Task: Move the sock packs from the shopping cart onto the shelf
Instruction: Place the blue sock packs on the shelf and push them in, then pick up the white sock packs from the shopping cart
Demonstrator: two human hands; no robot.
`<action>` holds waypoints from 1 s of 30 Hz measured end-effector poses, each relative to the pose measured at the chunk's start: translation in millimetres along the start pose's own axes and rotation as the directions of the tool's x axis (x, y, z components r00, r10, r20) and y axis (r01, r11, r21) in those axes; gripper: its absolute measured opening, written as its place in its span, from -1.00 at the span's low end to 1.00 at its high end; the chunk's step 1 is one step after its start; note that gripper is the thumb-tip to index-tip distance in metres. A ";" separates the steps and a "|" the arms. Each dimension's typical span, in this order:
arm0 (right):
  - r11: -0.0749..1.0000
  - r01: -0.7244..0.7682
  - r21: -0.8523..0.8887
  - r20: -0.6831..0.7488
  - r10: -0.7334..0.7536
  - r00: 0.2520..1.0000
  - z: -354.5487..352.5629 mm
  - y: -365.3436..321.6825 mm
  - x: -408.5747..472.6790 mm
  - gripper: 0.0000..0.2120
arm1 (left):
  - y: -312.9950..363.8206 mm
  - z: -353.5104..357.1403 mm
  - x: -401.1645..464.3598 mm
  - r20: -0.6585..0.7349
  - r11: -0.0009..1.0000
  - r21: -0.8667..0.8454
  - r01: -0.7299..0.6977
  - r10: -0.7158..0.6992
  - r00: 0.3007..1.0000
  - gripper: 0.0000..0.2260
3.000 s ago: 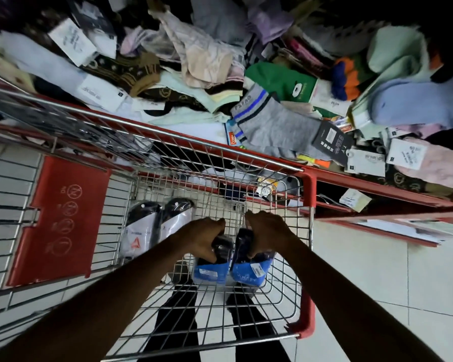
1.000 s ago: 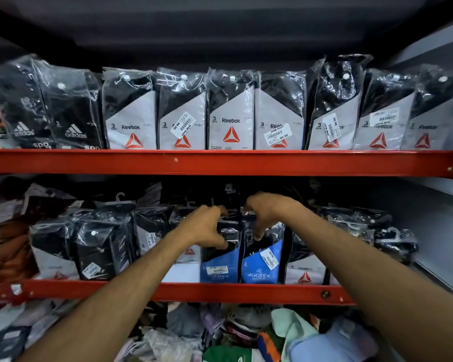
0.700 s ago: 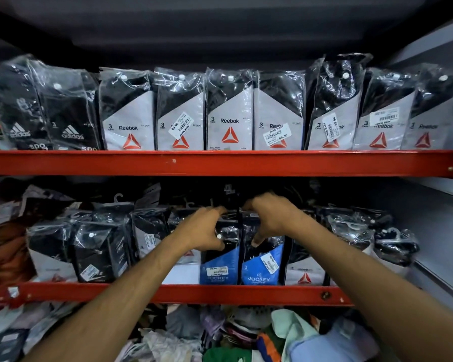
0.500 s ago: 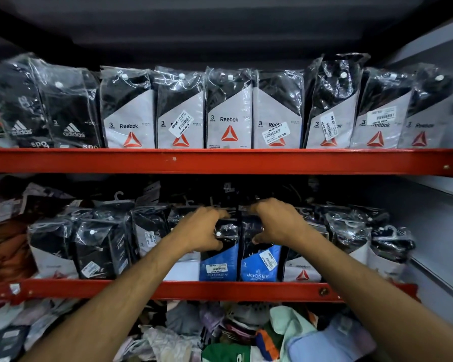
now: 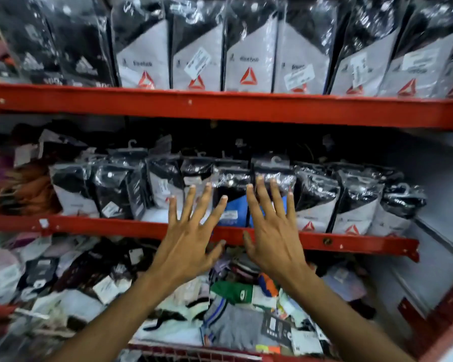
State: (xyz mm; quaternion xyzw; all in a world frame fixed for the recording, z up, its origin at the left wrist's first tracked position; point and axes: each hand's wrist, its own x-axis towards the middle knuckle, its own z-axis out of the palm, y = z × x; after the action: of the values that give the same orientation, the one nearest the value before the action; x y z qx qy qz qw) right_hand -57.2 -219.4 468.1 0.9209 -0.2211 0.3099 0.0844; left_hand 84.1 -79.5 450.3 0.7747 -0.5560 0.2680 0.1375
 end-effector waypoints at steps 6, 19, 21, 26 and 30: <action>0.997 -0.038 0.074 0.106 0.030 0.994 61.1 -58.4 -91.3 -0.09 | -12.6 43.2 -125.6 0.136 0.988 0.009 0.155 -0.155 0.978 -0.27; 0.969 -0.034 0.243 0.733 -0.160 0.661 219.6 -183.0 -260.4 -0.20 | -40.3 145.7 -386.5 0.727 0.887 0.055 0.459 -0.351 0.590 -0.42; 0.964 -0.075 0.254 0.830 -0.177 0.529 252.4 -196.3 -285.5 -0.21 | -47.3 167.1 -405.9 0.844 0.878 0.066 0.474 -0.302 0.443 -0.43; 0.961 -0.061 0.269 0.929 -0.242 0.281 333.9 -217.4 -313.0 -0.23 | -73.6 228.9 -438.2 0.959 0.869 0.042 0.492 -0.173 0.224 -0.16; 0.962 -0.021 0.274 0.958 -0.270 0.098 391.1 -227.3 -315.2 0.00 | -90.6 277.2 -449.8 0.982 0.914 -0.012 0.406 -0.065 0.175 -0.06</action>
State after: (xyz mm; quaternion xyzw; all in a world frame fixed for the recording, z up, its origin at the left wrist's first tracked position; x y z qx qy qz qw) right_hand 32.0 -20.0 -38.1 0.9092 -0.1059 -0.3696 -0.1596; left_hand 134.4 164.4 -24.4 0.8191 -0.4207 -0.3783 -0.0946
